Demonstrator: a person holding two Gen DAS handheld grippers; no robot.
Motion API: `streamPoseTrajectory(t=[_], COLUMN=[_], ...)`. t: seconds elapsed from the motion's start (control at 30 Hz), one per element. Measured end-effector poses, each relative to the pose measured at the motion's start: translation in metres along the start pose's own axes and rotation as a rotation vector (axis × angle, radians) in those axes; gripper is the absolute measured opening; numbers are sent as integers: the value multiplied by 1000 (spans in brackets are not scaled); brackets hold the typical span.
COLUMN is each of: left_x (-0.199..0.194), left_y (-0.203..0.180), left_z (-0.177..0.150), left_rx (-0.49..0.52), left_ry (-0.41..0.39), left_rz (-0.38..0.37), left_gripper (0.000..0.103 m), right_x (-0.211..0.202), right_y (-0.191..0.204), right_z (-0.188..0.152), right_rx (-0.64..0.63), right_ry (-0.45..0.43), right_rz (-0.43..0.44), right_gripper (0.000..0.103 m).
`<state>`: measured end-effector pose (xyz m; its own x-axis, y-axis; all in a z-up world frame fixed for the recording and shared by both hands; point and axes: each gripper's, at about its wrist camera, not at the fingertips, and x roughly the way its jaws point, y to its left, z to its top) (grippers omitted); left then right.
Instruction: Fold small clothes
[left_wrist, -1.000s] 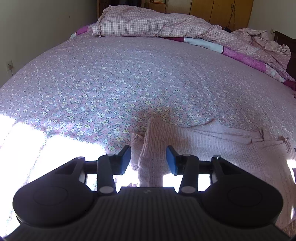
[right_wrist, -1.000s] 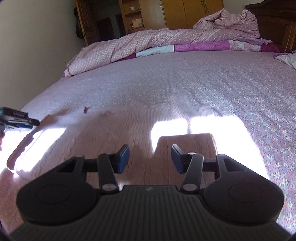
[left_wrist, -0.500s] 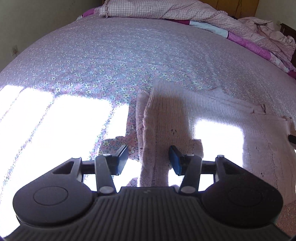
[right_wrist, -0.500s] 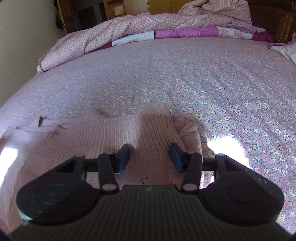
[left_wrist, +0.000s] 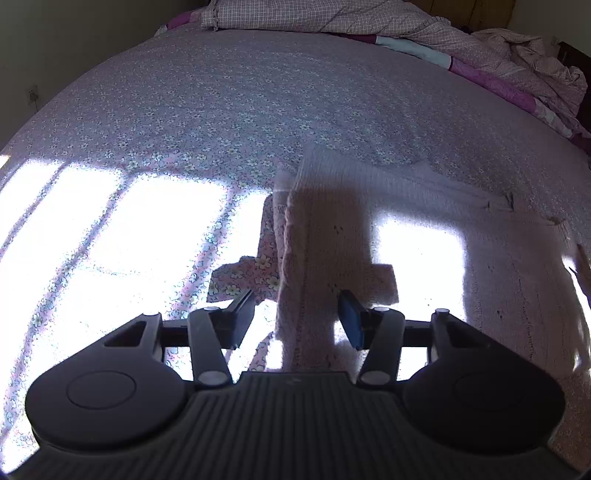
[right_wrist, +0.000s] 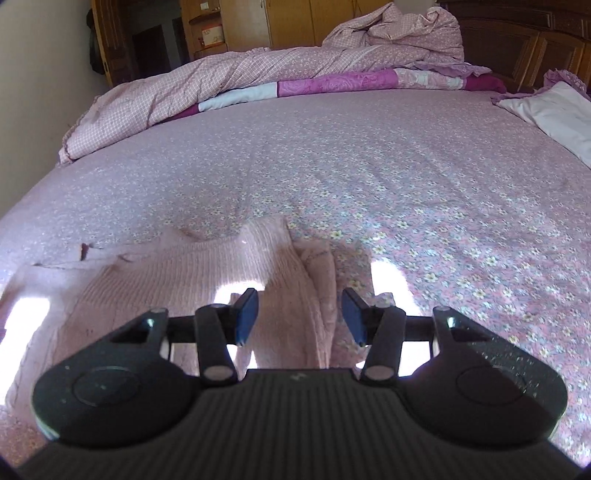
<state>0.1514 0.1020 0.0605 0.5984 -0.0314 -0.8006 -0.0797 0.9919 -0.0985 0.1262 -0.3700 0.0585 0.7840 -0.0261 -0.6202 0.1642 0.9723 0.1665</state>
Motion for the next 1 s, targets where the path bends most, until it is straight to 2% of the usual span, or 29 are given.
streamPoseTrajectory(t=[0.27, 0.47, 0.67, 0.83, 1.0], left_x=[-27, -46, -55, -51, -42], left_y=[-13, -28, -39, -46, -48], left_z=[-30, -46, -55, -63, -69], left_rx=[-17, -23, -9, 15, -1], left_ry=[4, 0, 18, 44, 76], left_rz=[-8, -7, -37, -17, -9], left_gripper=[60, 64, 65, 65, 65], right_x=[-29, -44, -41, -22, -24], right_y=[-35, -46, -44, -43, -40], right_z=[-43, -60, -63, -73, -85], right_rx=[143, 225, 294, 390, 390], right_ry=[79, 88, 90, 124, 57], right_rz=[16, 57, 133, 215, 227], right_gripper=[52, 52, 55, 54, 52])
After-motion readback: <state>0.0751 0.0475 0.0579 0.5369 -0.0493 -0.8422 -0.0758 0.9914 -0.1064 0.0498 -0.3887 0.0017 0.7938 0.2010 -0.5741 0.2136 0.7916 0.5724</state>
